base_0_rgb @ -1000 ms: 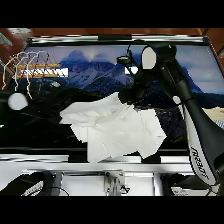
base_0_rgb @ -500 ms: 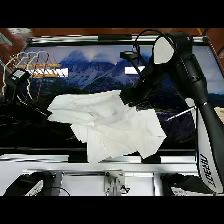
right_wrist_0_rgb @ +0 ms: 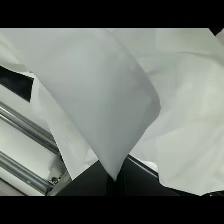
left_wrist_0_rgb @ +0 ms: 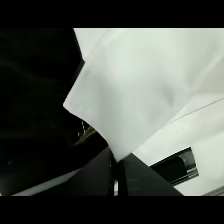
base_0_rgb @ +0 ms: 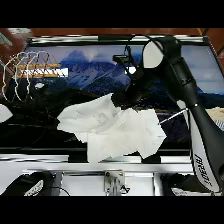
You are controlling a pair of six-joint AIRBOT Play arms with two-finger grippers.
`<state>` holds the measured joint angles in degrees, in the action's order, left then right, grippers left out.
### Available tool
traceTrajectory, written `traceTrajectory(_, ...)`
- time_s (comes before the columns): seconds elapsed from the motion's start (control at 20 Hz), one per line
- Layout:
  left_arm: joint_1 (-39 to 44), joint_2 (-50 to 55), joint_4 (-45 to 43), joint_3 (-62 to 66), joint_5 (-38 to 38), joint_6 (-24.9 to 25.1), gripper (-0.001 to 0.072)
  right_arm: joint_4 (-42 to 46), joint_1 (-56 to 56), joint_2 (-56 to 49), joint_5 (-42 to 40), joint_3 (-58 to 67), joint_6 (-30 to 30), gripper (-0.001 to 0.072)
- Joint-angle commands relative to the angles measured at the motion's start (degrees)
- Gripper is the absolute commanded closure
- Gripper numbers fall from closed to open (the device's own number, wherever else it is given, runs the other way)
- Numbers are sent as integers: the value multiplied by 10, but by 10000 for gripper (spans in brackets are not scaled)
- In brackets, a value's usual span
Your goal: Fold the shirts.
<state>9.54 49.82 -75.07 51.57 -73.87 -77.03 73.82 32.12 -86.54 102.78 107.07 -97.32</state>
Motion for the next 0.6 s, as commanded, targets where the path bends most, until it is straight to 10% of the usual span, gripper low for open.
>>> traceTrajectory(0.0,-3,19,-4,-39,-6,-13,661,30,9,-15,-7,1,1,637)
traceTrajectory(0.25,-3,14,33,-37,-2,3,547,31,12,-20,-20,1,-2,637)
traceTrajectory(0.55,-3,14,-66,-39,-12,44,660,28,14,-23,-26,1,3,637)
